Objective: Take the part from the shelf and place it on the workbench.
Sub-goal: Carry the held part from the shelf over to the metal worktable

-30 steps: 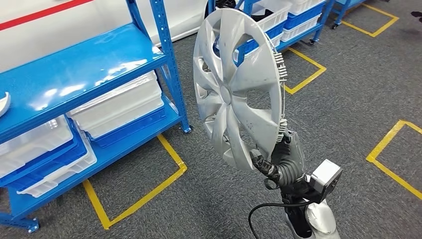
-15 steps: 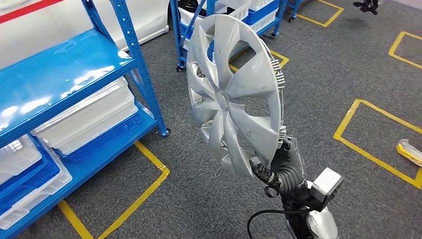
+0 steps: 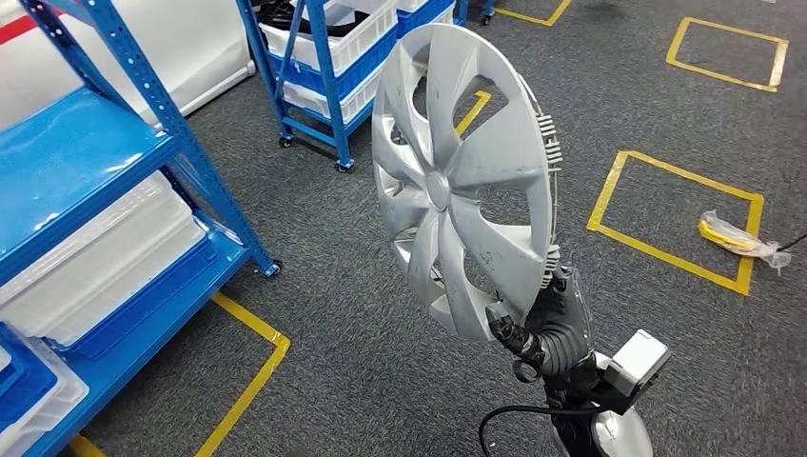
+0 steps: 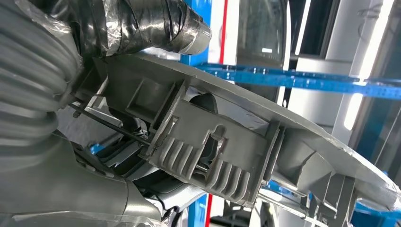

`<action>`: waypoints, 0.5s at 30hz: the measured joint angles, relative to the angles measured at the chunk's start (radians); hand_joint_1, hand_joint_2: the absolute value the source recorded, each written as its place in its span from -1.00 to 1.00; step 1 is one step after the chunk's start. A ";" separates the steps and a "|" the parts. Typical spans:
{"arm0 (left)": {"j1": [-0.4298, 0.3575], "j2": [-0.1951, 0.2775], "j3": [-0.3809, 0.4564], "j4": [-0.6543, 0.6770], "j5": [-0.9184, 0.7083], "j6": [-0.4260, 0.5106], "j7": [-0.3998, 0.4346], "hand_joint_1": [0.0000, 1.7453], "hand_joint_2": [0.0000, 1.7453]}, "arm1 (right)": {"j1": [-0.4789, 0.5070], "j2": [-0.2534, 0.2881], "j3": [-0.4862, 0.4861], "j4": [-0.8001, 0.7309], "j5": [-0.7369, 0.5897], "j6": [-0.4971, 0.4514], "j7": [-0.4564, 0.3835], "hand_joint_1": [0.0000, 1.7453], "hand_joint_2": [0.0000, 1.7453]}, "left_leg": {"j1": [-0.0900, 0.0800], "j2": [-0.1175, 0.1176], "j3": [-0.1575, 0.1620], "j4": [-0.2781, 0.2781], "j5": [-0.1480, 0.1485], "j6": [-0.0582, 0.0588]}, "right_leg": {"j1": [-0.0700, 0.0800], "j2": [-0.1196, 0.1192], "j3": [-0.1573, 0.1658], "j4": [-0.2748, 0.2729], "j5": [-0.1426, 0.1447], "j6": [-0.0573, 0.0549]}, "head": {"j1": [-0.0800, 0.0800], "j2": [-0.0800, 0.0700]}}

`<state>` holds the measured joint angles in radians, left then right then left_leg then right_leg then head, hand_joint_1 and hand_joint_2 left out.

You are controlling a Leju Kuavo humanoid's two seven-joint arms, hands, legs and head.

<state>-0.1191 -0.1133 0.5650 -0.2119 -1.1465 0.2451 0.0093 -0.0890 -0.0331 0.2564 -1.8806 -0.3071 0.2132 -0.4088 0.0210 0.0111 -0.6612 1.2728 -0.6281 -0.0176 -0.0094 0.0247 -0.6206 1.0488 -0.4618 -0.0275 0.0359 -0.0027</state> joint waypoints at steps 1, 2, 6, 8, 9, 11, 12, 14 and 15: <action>0.002 0.000 0.000 0.000 0.000 0.000 0.001 -1.00 1.00 | 0.000 0.000 0.000 0.000 -0.002 0.001 0.000 1.00 1.00 | 0.000 -0.003 -0.018 0.029 0.002 0.002 | 0.002 0.014 0.000 0.001 0.000 -0.001 | 0.000 0.000; 0.005 0.000 0.000 0.000 0.001 0.001 0.002 -1.00 1.00 | 0.001 0.000 0.000 0.000 -0.004 0.002 0.000 1.00 1.00 | -0.001 -0.006 -0.018 0.021 0.023 0.006 | 0.005 0.029 0.000 0.003 0.000 -0.001 | 0.000 0.000; 0.023 0.008 0.004 0.000 0.006 0.010 -0.005 -1.00 1.00 | 0.000 0.000 0.000 0.000 -0.007 0.006 -0.008 1.00 1.00 | -0.002 -0.074 0.074 -0.210 0.139 0.026 | 0.004 0.081 -0.004 0.008 0.002 0.003 | 0.000 0.000; 0.030 0.011 0.009 0.000 0.012 0.016 -0.012 -1.00 1.00 | -0.002 0.000 0.000 0.000 -0.006 0.010 -0.012 1.00 1.00 | -0.006 -0.083 0.089 -0.242 0.139 0.027 | -0.001 0.102 -0.011 0.006 0.007 0.015 | 0.000 0.000; 0.032 0.011 0.012 0.000 0.017 0.018 -0.016 -1.00 1.00 | -0.005 0.000 0.000 0.001 -0.006 0.012 -0.013 1.00 1.00 | -0.004 -0.073 0.092 -0.249 0.141 0.029 | -0.002 0.112 -0.013 0.003 0.010 0.022 | 0.000 0.000; 0.035 0.012 0.016 0.000 0.025 0.021 -0.022 -1.00 1.00 | -0.015 0.000 0.000 0.005 -0.006 0.014 -0.012 1.00 1.00 | 0.000 -0.050 0.100 -0.267 0.152 0.038 | 0.002 0.086 -0.022 0.018 -0.003 0.032 | 0.002 0.000; 0.036 0.012 0.020 0.000 0.029 0.023 -0.024 -1.00 1.00 | -0.023 0.000 0.000 0.008 -0.006 0.016 -0.012 1.00 1.00 | 0.002 -0.036 0.103 -0.275 0.157 0.043 | 0.004 0.057 -0.036 0.050 -0.025 0.036 | 0.004 0.000; 0.042 0.014 0.027 0.000 0.033 0.026 -0.026 -1.00 1.00 | -0.038 0.000 0.000 0.015 -0.007 0.019 -0.012 1.00 1.00 | 0.000 -0.011 0.105 -0.279 0.159 0.048 | 0.001 0.000 -0.088 0.164 -0.086 0.042 | 0.008 0.000; 0.044 0.015 0.030 0.000 0.034 0.026 -0.026 -1.00 1.00 | -0.042 0.000 0.000 0.018 -0.007 0.020 -0.012 1.00 1.00 | -0.001 0.002 0.104 -0.278 0.158 0.048 | -0.002 -0.011 -0.113 0.220 -0.108 0.046 | 0.007 0.000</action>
<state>-0.0748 -0.0982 0.5953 -0.2121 -1.1130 0.2714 -0.0166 -0.1306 -0.0332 0.2567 -1.8626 -0.3140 0.2333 -0.4206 0.0201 0.0129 -0.5568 0.9945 -0.4702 0.0308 -0.0116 0.0138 -0.7338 1.2687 -0.5694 0.0186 0.0432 -0.0027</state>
